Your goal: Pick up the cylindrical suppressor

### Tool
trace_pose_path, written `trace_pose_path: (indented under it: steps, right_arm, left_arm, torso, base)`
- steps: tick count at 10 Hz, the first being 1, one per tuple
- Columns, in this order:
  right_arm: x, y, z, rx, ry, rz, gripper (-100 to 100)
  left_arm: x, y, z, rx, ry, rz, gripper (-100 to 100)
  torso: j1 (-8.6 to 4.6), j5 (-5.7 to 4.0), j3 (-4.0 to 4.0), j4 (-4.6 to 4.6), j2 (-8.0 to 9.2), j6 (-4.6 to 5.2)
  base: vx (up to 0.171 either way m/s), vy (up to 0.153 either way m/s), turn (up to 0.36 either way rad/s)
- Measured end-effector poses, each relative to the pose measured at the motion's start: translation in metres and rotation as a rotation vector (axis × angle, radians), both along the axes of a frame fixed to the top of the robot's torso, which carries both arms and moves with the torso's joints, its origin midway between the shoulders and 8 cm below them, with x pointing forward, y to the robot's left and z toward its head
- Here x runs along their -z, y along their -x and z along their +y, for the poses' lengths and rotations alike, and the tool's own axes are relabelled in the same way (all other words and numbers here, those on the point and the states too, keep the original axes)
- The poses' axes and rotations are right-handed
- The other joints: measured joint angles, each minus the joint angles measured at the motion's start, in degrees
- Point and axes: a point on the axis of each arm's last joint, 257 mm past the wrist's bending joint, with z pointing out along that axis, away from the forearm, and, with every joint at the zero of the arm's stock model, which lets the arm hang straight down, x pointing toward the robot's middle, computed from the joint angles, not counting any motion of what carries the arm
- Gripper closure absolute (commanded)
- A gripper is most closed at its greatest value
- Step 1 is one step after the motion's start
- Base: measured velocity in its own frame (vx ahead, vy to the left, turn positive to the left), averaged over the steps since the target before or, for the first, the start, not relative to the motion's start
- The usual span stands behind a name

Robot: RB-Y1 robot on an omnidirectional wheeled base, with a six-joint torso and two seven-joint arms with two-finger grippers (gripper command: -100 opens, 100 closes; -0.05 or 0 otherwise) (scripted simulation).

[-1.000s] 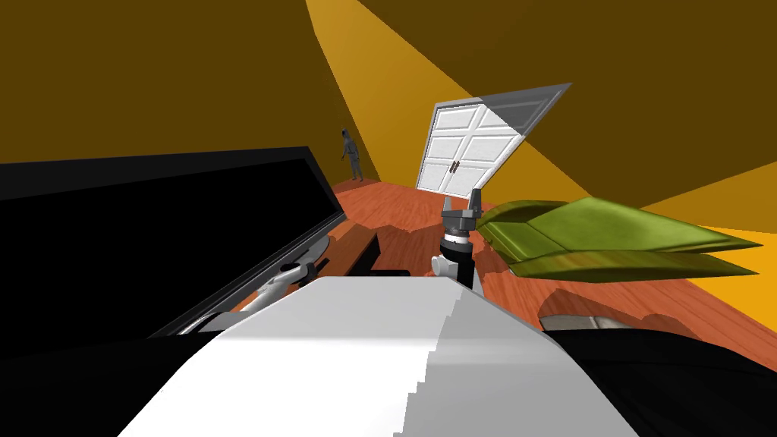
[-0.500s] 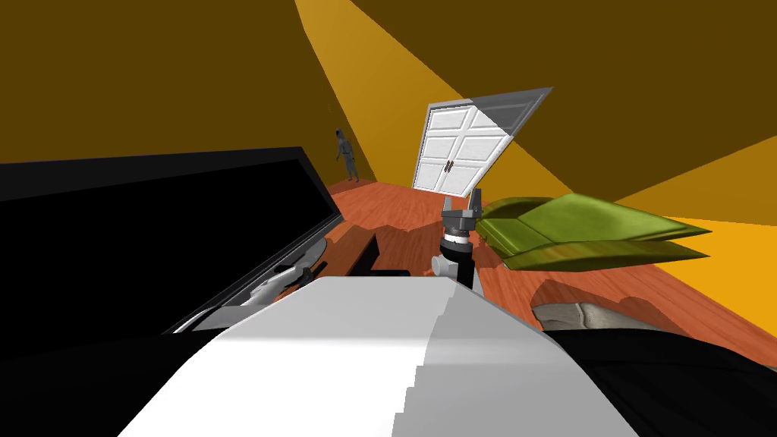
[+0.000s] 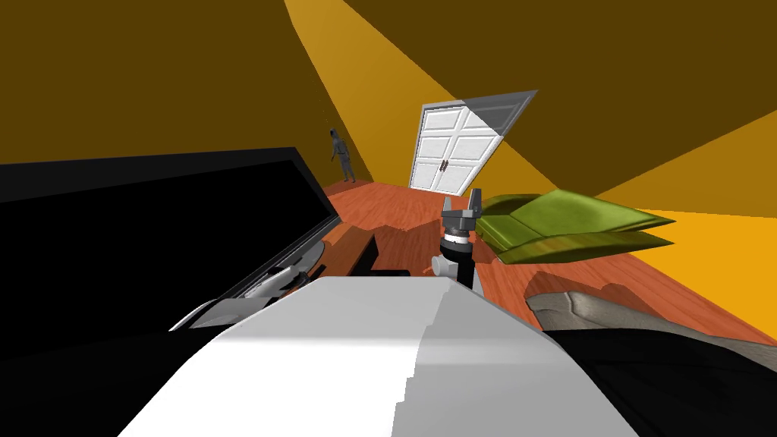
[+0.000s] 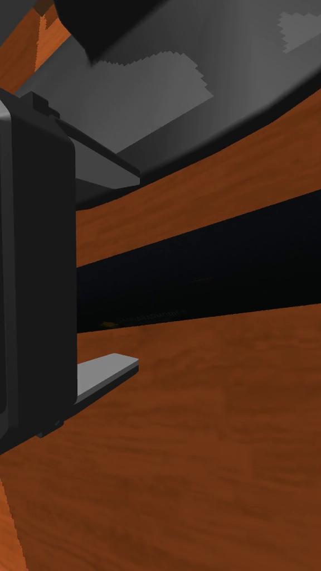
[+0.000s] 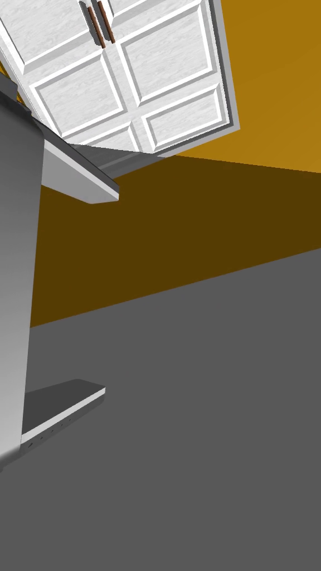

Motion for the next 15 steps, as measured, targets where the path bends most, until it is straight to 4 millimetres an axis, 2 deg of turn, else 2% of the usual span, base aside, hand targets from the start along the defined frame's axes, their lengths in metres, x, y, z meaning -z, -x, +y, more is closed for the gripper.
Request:
trace_pose_path:
  steps: [3, 8, 9, 10, 13, 15]
  right_arm:
    - [0.0, 0.0, 0.0, 0.0, 0.0, 0.0, 0]
    - [0.0, 0.0, 0.0, 0.0, 0.0, 0.0, 0]
    - [0.0, 0.0, 0.0, 0.0, 0.0, 0.0, 0]
    - [0.0, 0.0, 0.0, 0.0, 0.0, 0.0, 0]
    - [0.0, 0.0, 0.0, 0.0, 0.0, 0.0, 0]
    - [0.0, 0.0, 0.0, 0.0, 0.0, 0.0, 0]
  left_arm:
    - [-0.001, 0.017, -0.005, -0.085, 0.053, 0.034, -100]
    - [0.003, 0.029, -0.016, -0.155, 0.107, 0.061, -100]
    - [0.003, 0.03, -0.016, -0.155, 0.108, 0.063, 0]
    - [0.003, 0.03, -0.016, -0.155, 0.108, 0.062, -100]
    - [0.009, 0.05, -0.017, -0.227, 0.118, 0.059, -100]
    - [0.015, 0.073, -0.018, -0.283, 0.12, 0.064, -100]
  torso:
    - [0.03, 0.0, 0.02, 0.01, 0.03, 0.0]
    - [-0.07, -0.01, 0.03, 0.01, 0.05, 0.0]
    - [-0.1, -0.02, 0.02, 0.01, 0.02, -0.01]
    - [-0.11, -0.02, 0.01, 0.0, 0.02, -0.01]
    - [0.04, 0.01, 0.18, 0.07, 0.32, 0.04]
    - [0.07, 0.02, 0.22, 0.09, 0.37, -0.03]
  base:
    - [-0.004, 0.032, -0.065]
    - [-0.006, 0.011, -0.029]
    - [0.0, 0.0, 0.0]
    - [-0.045, 0.026, -0.307]
    - [-0.092, 0.046, -0.34]
    - [-0.06, 0.026, -0.081]
